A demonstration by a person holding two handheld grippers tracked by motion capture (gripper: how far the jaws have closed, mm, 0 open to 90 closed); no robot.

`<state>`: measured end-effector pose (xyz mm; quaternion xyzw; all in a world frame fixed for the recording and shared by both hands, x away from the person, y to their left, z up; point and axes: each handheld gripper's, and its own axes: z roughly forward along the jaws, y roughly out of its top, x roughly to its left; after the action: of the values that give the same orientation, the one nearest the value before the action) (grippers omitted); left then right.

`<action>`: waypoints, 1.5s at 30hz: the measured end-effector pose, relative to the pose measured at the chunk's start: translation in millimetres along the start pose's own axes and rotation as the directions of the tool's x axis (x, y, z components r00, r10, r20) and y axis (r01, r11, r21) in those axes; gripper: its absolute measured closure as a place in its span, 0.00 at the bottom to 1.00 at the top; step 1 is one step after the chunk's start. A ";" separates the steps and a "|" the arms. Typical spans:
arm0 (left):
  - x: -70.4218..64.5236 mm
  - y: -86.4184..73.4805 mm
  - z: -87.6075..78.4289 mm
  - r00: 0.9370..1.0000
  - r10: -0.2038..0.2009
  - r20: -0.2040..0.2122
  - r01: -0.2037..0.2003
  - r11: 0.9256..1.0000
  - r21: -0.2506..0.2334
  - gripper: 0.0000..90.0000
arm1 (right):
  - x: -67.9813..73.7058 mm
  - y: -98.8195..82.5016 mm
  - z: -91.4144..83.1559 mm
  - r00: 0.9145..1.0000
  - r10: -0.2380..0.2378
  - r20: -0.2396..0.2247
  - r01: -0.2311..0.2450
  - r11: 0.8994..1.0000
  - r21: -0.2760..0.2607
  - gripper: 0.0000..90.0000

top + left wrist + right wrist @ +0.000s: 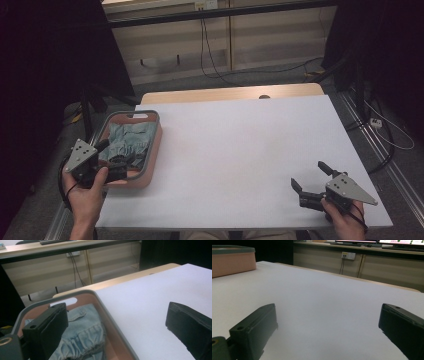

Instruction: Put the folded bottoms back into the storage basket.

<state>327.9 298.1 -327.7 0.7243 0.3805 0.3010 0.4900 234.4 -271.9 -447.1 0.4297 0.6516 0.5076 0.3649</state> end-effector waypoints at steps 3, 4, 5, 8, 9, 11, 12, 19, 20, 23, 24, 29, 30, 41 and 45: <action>-6.5 2.9 3.8 1.000 0.008 0.014 -0.008 1.000 -0.003 0.05 | 0.0 0.1 0.1 1.000 0.000 -0.001 0.000 1.000 -0.001 0.02; -8.3 3.8 5.5 1.000 0.011 0.019 -0.011 1.000 -0.009 0.05 | -0.2 0.0 0.2 1.000 0.000 0.000 0.000 1.000 -0.001 0.02; -10.0 4.5 7.2 1.000 0.013 0.021 -0.013 1.000 -0.010 0.05 | -0.2 0.1 0.2 1.000 0.001 0.000 -0.001 1.000 -0.001 0.02; -13.0 4.1 13.3 0.999 0.013 0.037 -0.012 1.000 -0.011 0.05 | -0.3 0.0 -0.3 1.000 0.001 -0.002 -0.001 1.000 -0.004 0.02; -14.3 3.0 15.8 0.999 0.008 0.039 -0.008 1.000 -0.008 0.05 | -0.4 0.0 -0.4 1.000 0.001 -0.002 -0.001 1.000 -0.005 0.02; -17.4 1.2 20.1 0.999 0.004 0.053 -0.004 1.000 -0.003 0.05 | -0.6 0.0 -0.7 1.000 0.001 -0.003 -0.001 1.000 -0.005 0.02; -19.2 0.7 22.1 0.998 0.001 0.062 0.000 1.000 -0.006 0.05 | -0.6 -0.1 -0.7 1.000 0.002 -0.002 -0.002 1.000 -0.003 0.02; -29.7 1.2 34.8 0.994 0.003 0.110 -0.001 1.000 -0.018 0.05 | -0.2 0.0 -0.6 1.000 0.000 -0.001 0.000 1.000 -0.002 0.02; -30.9 0.7 37.3 0.994 0.005 0.112 -0.004 1.000 -0.011 0.05 | -0.4 -0.1 -0.5 1.000 -0.001 -0.002 0.001 1.000 -0.004 0.02; -34.4 -1.6 45.1 0.993 0.013 0.118 -0.013 1.000 -0.003 0.05 | -0.5 -0.1 -0.5 1.000 0.000 -0.002 0.000 1.000 -0.002 0.02; -35.7 -1.8 47.3 0.993 0.011 0.122 -0.012 1.000 0.001 0.05 | -0.4 -0.1 -0.5 1.000 0.000 -0.002 0.000 1.000 -0.001 0.02; -41.5 2.4 51.8 0.990 0.016 0.144 -0.017 1.000 0.005 0.05 | -0.5 -0.2 -0.5 1.000 -0.001 -0.002 0.001 1.000 -0.003 0.02; -42.6 3.7 52.3 0.990 0.009 0.143 -0.010 1.000 0.005 0.05 | -0.4 -0.2 -0.6 1.000 0.000 -0.003 0.000 1.000 -0.003 0.02; -61.9 1.1 65.6 0.977 0.037 0.212 -0.038 0.999 -0.002 0.05 | -0.4 -0.5 -1.4 1.000 0.002 -0.001 -0.002 1.000 0.004 0.02; -70.4 -0.9 67.3 0.973 0.041 0.229 -0.041 0.999 -0.008 0.05 | -0.2 -0.8 -1.4 1.000 0.003 -0.004 -0.003 1.000 0.006 0.02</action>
<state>344.9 206.4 -355.8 0.7610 0.3060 0.2261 0.5255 233.0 -272.7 -447.6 0.4309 0.6533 0.5069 0.3614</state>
